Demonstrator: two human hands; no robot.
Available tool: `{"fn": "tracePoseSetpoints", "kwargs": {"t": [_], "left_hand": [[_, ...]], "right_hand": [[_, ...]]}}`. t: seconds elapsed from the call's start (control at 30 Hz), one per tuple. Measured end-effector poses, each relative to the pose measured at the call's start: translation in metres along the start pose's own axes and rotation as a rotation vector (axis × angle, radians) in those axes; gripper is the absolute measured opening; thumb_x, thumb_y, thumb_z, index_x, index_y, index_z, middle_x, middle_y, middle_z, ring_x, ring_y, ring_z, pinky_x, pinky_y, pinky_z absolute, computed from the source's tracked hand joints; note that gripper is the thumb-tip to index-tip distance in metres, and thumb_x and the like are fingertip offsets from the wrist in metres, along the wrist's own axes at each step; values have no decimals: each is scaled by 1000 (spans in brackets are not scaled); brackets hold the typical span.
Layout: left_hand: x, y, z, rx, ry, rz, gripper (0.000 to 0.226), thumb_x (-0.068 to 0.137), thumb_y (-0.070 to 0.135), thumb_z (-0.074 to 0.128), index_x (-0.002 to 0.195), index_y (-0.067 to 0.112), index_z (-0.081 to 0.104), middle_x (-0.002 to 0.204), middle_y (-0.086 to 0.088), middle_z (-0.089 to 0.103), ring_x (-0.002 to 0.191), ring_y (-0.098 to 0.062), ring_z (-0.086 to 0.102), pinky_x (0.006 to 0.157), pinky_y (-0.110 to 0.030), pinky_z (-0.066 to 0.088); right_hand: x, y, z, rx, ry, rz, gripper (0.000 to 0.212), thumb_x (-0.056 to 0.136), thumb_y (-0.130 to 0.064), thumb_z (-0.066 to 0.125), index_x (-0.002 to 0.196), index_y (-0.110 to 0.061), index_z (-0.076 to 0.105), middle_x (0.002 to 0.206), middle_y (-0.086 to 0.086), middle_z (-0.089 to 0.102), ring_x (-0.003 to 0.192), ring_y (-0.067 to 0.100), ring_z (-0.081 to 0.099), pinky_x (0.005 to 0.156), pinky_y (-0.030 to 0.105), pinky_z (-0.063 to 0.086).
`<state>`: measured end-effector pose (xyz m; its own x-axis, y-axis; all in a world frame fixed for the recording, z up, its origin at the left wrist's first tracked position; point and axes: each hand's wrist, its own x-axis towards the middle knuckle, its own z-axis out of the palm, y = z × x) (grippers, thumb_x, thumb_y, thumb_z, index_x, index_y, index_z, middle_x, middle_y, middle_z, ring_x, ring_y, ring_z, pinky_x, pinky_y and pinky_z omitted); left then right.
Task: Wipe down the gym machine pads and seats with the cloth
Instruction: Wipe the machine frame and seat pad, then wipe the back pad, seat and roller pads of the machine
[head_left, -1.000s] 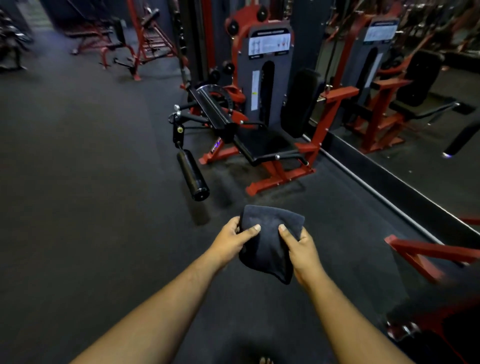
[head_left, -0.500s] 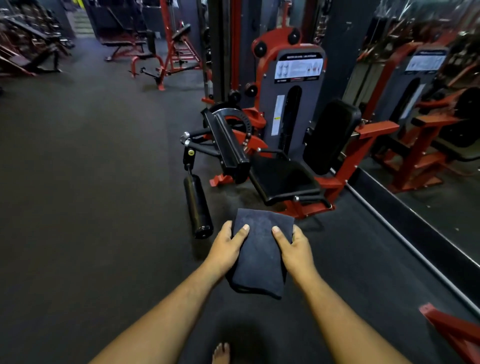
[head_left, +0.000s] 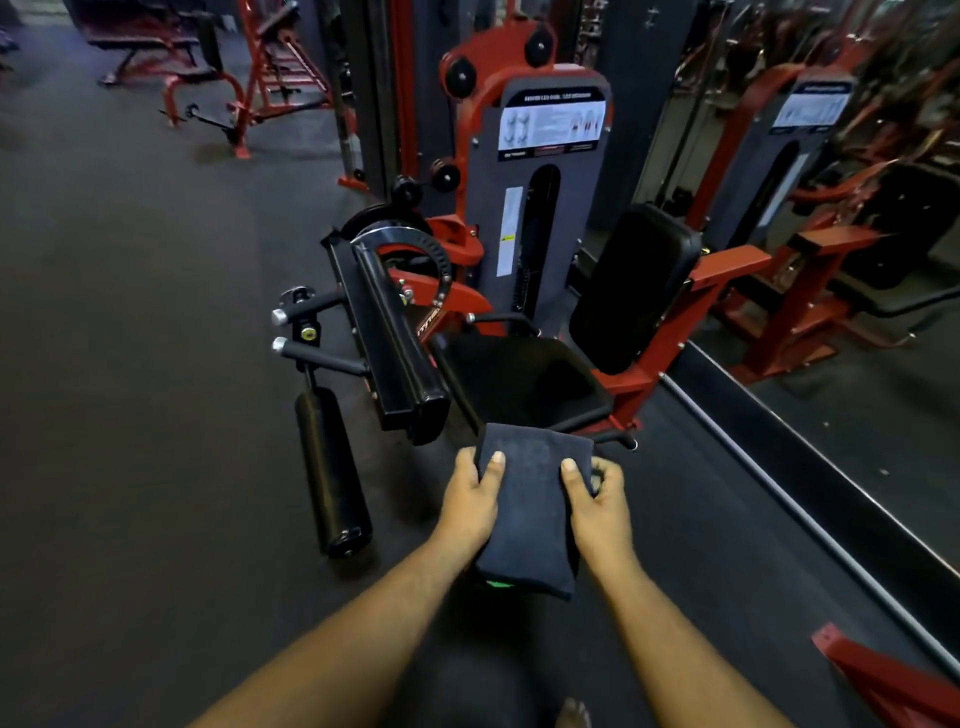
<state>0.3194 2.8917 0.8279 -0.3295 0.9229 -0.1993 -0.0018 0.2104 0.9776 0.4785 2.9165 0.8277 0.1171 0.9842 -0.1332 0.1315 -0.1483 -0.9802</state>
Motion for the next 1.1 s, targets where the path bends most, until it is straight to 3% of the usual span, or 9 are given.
{"fn": "tracePoseSetpoints", "kwargs": {"t": [0.1, 0.23, 0.3, 0.43, 0.57, 0.77, 0.97, 1.1], "left_hand": [[51, -7, 27, -84, -11, -110, 22, 103, 37, 56, 121, 23, 54, 116, -2, 70, 104, -15, 70, 92, -37, 58], [110, -12, 65, -80, 32, -162, 31, 100, 20, 62, 130, 21, 51, 123, 0, 67, 107, -11, 66, 85, -25, 54], [132, -15, 82, -26, 48, -174, 50, 96, 15, 67, 139, 23, 45, 129, 3, 62, 113, -10, 62, 85, -21, 51], [164, -20, 104, 49, 64, -213, 77, 89, 13, 75, 151, 28, 33, 137, 8, 52, 125, -14, 50, 101, -34, 45], [203, -33, 117, 107, 159, -212, 76, 88, 11, 77, 149, 21, 34, 140, 3, 53, 129, -17, 52, 108, -42, 48], [279, -68, 126, 101, 252, -242, 71, 91, 15, 74, 148, 17, 31, 141, -1, 49, 129, -17, 50, 109, -37, 47], [318, -91, 138, 40, 299, -328, 66, 92, 12, 72, 147, 11, 34, 134, 2, 48, 125, -13, 48, 102, -27, 42], [337, -106, 142, 0, 365, -369, 63, 91, 12, 73, 144, 12, 40, 135, -1, 52, 129, -19, 52, 105, -30, 44]], "right_hand": [[56, 10, -7, 10, -111, 32, 42, 94, -21, 73, 127, -14, 48, 107, 4, 69, 93, 12, 69, 67, 18, 54], [147, 28, -21, -42, -208, 80, 48, 94, -15, 73, 133, -16, 46, 109, 7, 69, 96, 17, 70, 75, 27, 57], [190, 32, -27, -108, -270, 93, 49, 94, -16, 72, 135, -16, 46, 110, 6, 67, 96, 17, 68, 75, 27, 55], [256, 40, -27, -257, -380, 53, 53, 94, -16, 72, 139, -15, 45, 119, 8, 64, 101, 19, 63, 76, 28, 50], [316, 44, -6, -375, -463, 30, 58, 92, -17, 73, 142, -17, 43, 125, 6, 62, 111, 21, 61, 86, 30, 49], [393, 59, 31, -579, -617, -68, 73, 89, -23, 78, 149, -18, 37, 143, 7, 52, 129, 21, 51, 106, 36, 47], [442, 65, 52, -769, -759, -111, 74, 90, -20, 77, 152, -20, 38, 147, 9, 50, 133, 26, 50, 111, 39, 43], [468, 73, 72, -849, -828, -128, 73, 91, -20, 75, 153, -16, 37, 149, 12, 47, 135, 28, 49, 112, 37, 40]]}}
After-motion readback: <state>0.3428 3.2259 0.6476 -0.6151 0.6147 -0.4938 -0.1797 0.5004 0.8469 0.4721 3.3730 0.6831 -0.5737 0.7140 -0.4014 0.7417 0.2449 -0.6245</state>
